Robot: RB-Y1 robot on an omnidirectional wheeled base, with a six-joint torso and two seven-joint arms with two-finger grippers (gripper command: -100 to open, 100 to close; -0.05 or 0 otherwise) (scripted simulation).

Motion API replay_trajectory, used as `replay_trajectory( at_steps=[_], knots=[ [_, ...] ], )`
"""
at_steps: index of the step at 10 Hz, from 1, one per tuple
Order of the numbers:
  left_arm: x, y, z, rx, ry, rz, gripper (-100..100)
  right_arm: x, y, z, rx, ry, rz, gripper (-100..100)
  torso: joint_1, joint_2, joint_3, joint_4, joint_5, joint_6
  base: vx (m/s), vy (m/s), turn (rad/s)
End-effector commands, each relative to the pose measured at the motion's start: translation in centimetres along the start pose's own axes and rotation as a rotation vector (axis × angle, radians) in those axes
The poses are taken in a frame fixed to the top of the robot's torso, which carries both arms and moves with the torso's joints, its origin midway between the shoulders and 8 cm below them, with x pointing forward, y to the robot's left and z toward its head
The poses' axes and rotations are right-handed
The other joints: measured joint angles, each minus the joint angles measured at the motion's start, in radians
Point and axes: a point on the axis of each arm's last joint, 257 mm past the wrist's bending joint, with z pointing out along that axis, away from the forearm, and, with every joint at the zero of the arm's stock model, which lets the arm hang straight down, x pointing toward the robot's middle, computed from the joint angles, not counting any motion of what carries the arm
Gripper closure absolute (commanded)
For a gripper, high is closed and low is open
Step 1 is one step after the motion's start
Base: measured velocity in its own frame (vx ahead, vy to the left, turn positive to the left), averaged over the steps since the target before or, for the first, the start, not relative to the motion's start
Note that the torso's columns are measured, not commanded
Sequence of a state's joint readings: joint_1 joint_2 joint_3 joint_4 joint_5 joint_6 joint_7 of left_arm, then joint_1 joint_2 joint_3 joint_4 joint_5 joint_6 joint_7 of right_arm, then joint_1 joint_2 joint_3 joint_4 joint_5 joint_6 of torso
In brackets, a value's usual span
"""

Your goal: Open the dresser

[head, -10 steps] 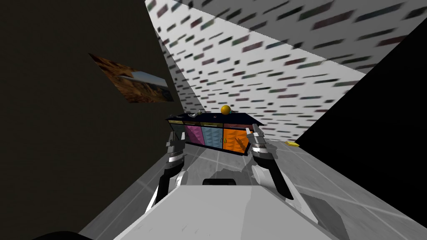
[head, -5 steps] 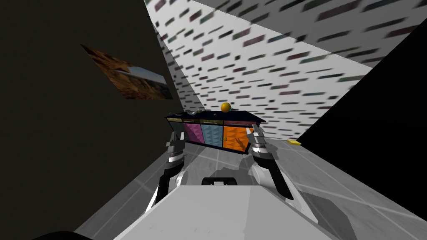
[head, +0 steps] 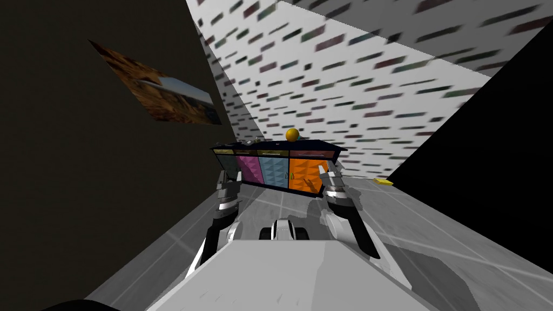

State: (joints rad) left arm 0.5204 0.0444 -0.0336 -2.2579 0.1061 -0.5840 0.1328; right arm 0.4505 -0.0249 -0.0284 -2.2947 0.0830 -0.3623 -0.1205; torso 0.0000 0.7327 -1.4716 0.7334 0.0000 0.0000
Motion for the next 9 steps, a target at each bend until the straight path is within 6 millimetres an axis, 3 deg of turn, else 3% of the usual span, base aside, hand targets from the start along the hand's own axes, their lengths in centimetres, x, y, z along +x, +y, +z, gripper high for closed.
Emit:
replay_trajectory(
  at_steps=[1,9],
  knots=[
    [0.6,0.9,-0.2,-0.019,0.046,0.017,-100,0.0,0.0,0.0,0.000,0.000,0.000,0,0.000,0.002,-0.005,0.003,0.000,0.000,0.073,0.004,-0.029],
    [1.2,5.9,-1.4,-0.088,0.110,0.053,-100,0.0,0.0,0.0,0.000,0.000,0.000,0,0.000,0.003,-0.005,0.004,0.000,0.000,0.137,-0.013,-0.059]
  ],
)
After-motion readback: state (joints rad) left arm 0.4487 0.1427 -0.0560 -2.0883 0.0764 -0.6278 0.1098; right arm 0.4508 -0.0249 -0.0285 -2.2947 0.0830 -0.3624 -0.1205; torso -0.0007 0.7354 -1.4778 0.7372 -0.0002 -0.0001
